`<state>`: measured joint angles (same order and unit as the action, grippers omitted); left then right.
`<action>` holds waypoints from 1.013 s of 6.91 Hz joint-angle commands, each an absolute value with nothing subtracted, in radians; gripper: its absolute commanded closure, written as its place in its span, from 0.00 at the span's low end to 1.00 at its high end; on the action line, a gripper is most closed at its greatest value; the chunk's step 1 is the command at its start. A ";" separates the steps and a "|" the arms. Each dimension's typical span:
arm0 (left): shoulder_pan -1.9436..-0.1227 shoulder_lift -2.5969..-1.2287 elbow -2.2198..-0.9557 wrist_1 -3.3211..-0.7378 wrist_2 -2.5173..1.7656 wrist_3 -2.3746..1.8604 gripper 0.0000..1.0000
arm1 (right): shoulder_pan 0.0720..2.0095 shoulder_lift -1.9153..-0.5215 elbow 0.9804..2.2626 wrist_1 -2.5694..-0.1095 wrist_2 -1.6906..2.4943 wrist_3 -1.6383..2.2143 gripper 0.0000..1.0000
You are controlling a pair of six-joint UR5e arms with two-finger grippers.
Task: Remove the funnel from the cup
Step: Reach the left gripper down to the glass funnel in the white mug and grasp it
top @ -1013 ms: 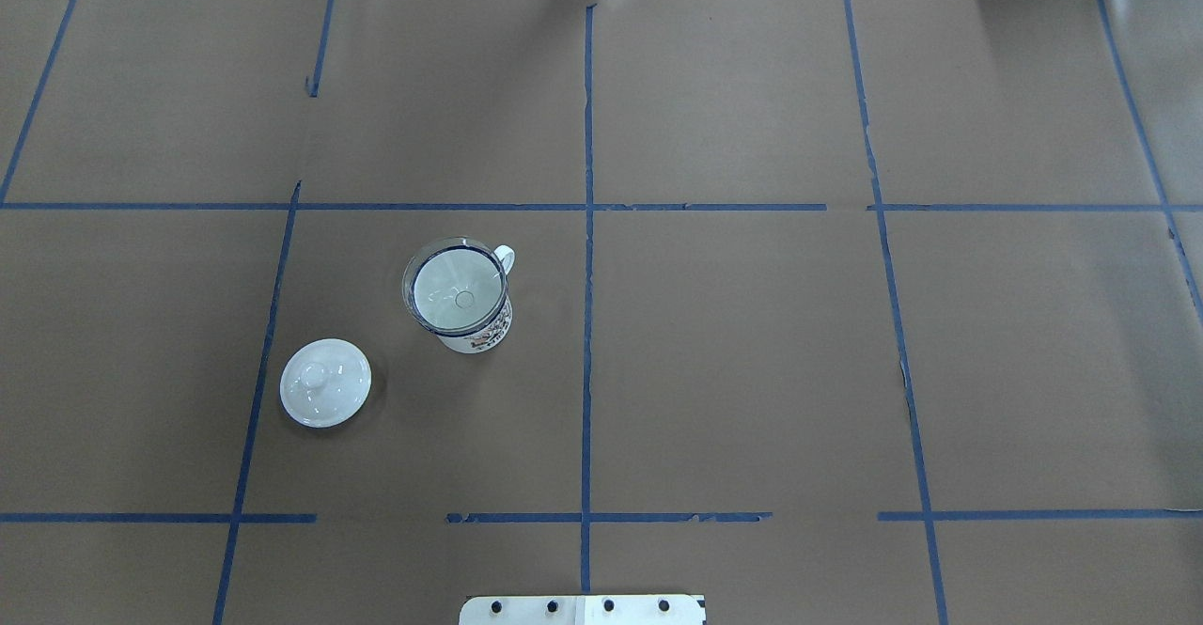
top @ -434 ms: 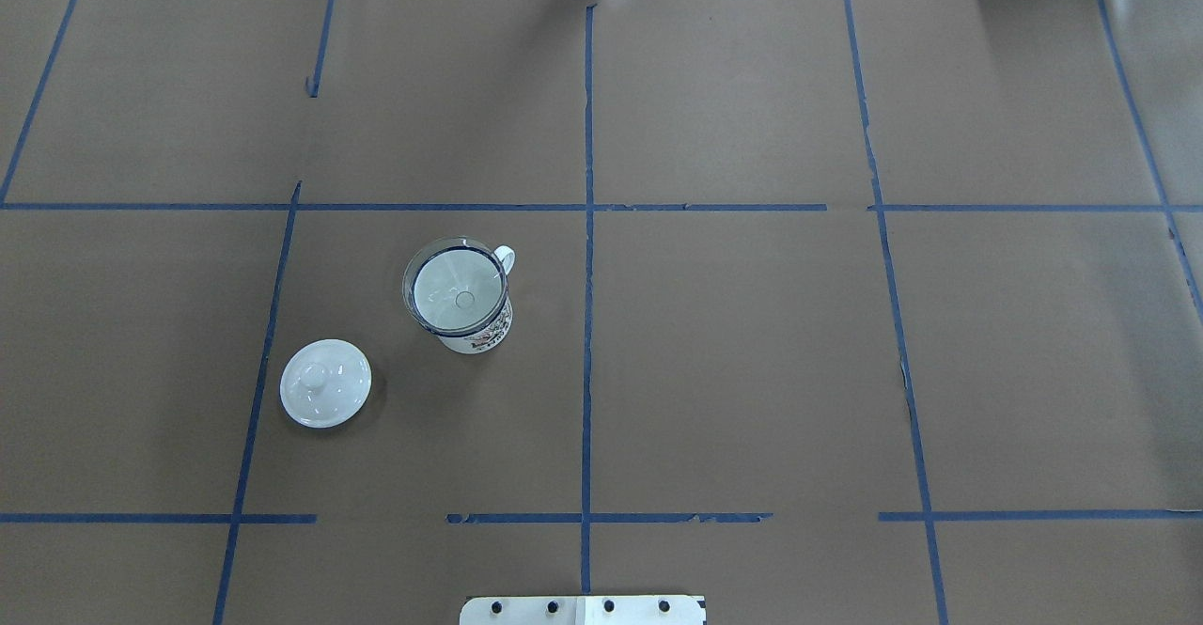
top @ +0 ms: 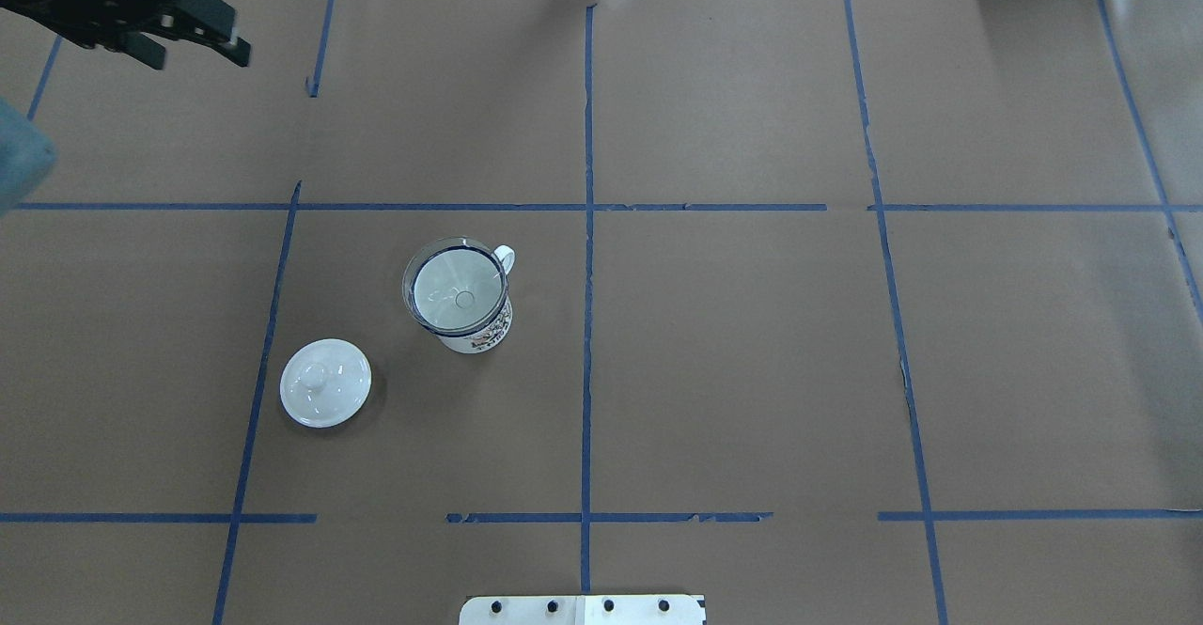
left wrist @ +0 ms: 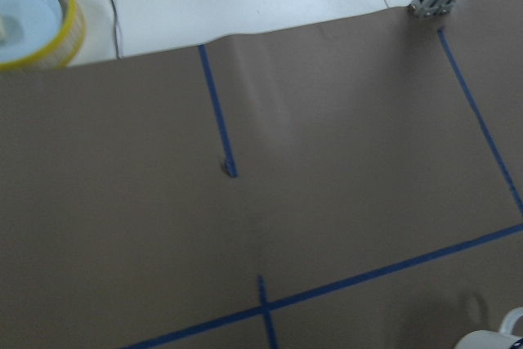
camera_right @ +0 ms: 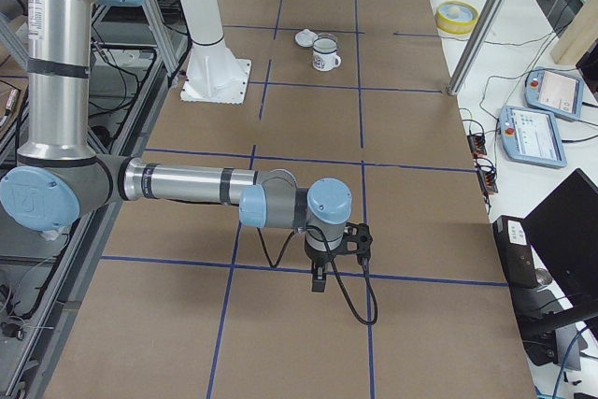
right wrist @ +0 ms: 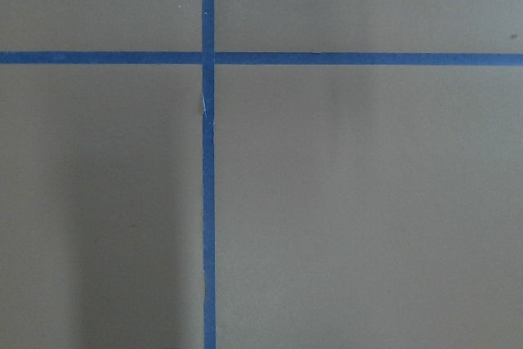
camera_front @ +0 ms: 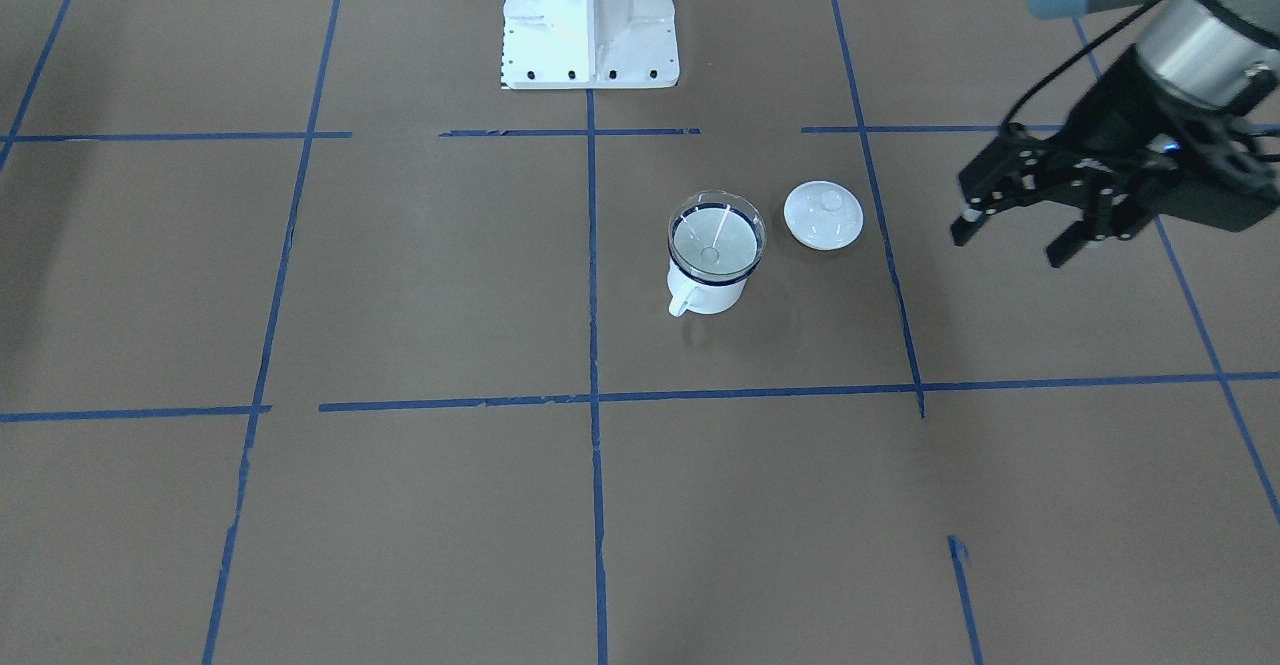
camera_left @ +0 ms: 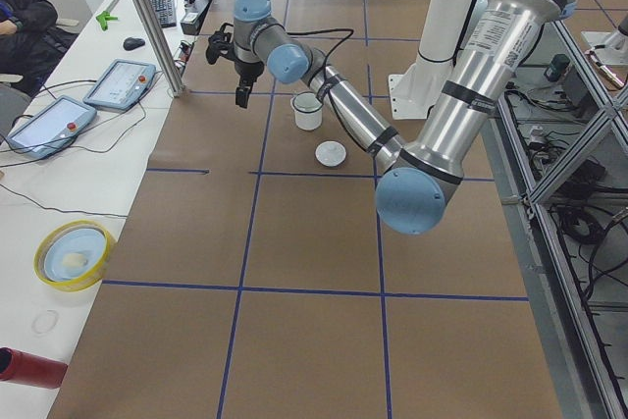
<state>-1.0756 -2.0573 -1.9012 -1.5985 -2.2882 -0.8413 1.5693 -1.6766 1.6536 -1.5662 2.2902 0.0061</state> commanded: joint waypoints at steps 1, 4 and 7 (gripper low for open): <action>-0.843 -2.185 -1.872 -1.569 -2.186 -1.189 0.00 | 1.569 -1.677 1.654 -1.566 2.290 0.006 0.00; -0.655 -2.314 -1.725 -1.499 -1.956 -1.353 0.00 | 1.569 -1.677 1.654 -1.566 2.290 0.006 0.00; -0.609 -2.321 -1.671 -1.499 -1.951 -1.361 0.00 | 1.569 -1.677 1.654 -1.566 2.290 0.006 0.00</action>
